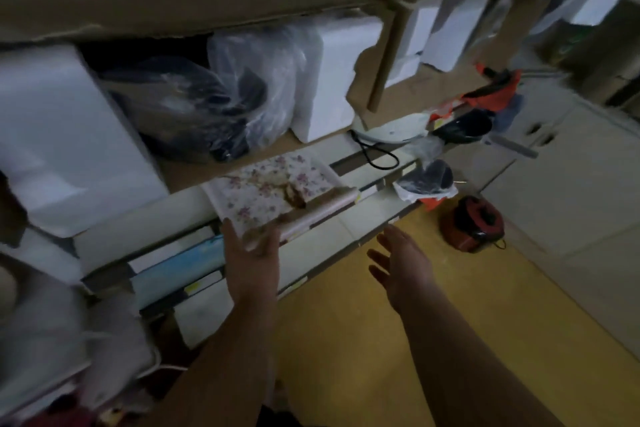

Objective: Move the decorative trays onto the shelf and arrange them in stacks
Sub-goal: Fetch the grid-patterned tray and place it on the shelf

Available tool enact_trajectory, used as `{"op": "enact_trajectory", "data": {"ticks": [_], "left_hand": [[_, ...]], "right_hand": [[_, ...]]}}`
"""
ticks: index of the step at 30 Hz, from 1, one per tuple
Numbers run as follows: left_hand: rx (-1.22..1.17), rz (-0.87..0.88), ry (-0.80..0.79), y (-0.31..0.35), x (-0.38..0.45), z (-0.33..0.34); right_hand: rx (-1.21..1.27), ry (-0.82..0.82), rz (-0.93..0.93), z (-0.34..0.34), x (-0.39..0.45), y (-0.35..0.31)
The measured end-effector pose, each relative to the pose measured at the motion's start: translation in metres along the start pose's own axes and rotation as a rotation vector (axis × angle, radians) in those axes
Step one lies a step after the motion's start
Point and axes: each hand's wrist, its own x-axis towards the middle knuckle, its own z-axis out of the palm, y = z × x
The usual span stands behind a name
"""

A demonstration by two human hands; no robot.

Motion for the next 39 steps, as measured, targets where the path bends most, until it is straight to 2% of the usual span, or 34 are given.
{"op": "enact_trajectory", "data": {"ticks": [5, 7, 12, 14, 19, 23, 27, 30, 32, 35, 37, 39], "left_hand": [[0.241, 0.115, -0.038, -0.004, 0.016, -0.016], [0.280, 0.111, 0.006, -0.004, 0.017, -0.017], [0.197, -0.015, 0.091, 0.004, 0.012, -0.013], [0.182, -0.009, 0.124, 0.006, 0.006, -0.008], [0.174, -0.058, 0.351, 0.004, -0.011, 0.015], [0.094, -0.133, 0.426, 0.003, -0.021, 0.032], [0.127, -0.085, 0.519, 0.015, -0.032, 0.049], [0.151, -0.121, 0.599, 0.026, -0.039, 0.059], [0.156, -0.164, 0.648, 0.024, -0.039, 0.062], [0.133, -0.166, 0.688, 0.031, -0.043, 0.068], [0.059, -0.151, 0.706, 0.045, -0.045, 0.076], [-0.118, -0.118, 0.678, 0.060, -0.046, 0.084]], "right_hand": [[-0.047, -0.036, 0.053, 0.050, 0.049, -0.021], [-0.137, -0.043, 0.045, 0.068, 0.069, -0.028], [-0.535, -0.077, -0.080, 0.077, 0.118, -0.048], [-0.651, -0.126, -0.144, 0.078, 0.133, -0.061], [-0.956, -0.255, -0.248, 0.100, 0.145, -0.087], [-0.905, -0.483, -0.184, 0.117, 0.145, -0.102], [-0.895, -0.419, -0.060, 0.109, 0.173, -0.105], [-0.791, -0.524, 0.065, 0.101, 0.188, -0.102], [-0.805, -0.613, 0.140, 0.099, 0.190, -0.103], [-0.810, -0.618, 0.165, 0.099, 0.187, -0.109], [-0.730, -0.586, 0.247, 0.097, 0.189, -0.114], [-0.640, -0.604, 0.315, 0.091, 0.187, -0.116]]}}
